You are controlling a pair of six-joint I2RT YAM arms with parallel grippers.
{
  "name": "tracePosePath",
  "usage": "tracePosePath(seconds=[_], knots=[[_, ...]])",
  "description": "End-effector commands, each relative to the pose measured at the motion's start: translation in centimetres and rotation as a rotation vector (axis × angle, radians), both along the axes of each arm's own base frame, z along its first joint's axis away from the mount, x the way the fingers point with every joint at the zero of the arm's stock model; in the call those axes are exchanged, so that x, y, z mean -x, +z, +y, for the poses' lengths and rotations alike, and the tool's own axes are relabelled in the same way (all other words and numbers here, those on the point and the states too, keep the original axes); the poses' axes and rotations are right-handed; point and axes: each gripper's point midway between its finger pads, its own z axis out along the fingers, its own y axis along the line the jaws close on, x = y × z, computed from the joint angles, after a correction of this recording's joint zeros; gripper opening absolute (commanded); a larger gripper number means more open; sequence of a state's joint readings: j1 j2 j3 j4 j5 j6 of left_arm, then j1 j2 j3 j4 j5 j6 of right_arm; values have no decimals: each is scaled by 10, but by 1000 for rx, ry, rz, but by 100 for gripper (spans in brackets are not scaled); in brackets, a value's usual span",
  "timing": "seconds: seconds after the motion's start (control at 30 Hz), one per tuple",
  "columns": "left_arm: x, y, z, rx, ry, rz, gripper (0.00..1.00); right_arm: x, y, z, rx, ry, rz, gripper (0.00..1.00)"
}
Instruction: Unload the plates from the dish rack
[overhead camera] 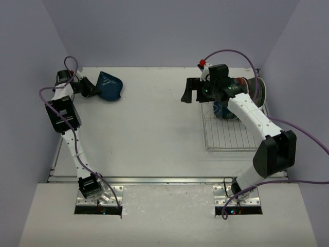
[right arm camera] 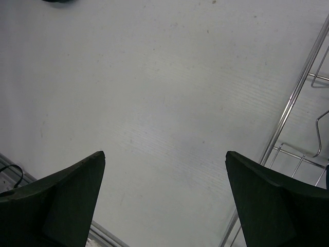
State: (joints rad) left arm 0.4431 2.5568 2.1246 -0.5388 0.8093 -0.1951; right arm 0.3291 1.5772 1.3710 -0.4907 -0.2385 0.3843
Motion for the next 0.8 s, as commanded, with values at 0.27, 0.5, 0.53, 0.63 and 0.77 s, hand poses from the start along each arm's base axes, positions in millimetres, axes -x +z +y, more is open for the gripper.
tracePosePath(seconds=[0.27, 0.5, 0.53, 0.63, 0.77], knots=[[-7, 33, 16, 37, -12, -116, 54, -1, 24, -5, -31, -7, -66, 99], [-11, 99, 28, -81, 35, -208, 59, -13, 45, -33, 79, -107, -169, 99], [-10, 114, 30, -113, 48, -231, 60, -17, 48, -45, 133, -152, -197, 99], [-1, 172, 43, -257, 136, -308, 60, -30, 58, -97, 359, -325, -275, 96], [32, 240, 47, -544, 264, -408, 64, -39, 63, -151, 647, -479, -346, 86]])
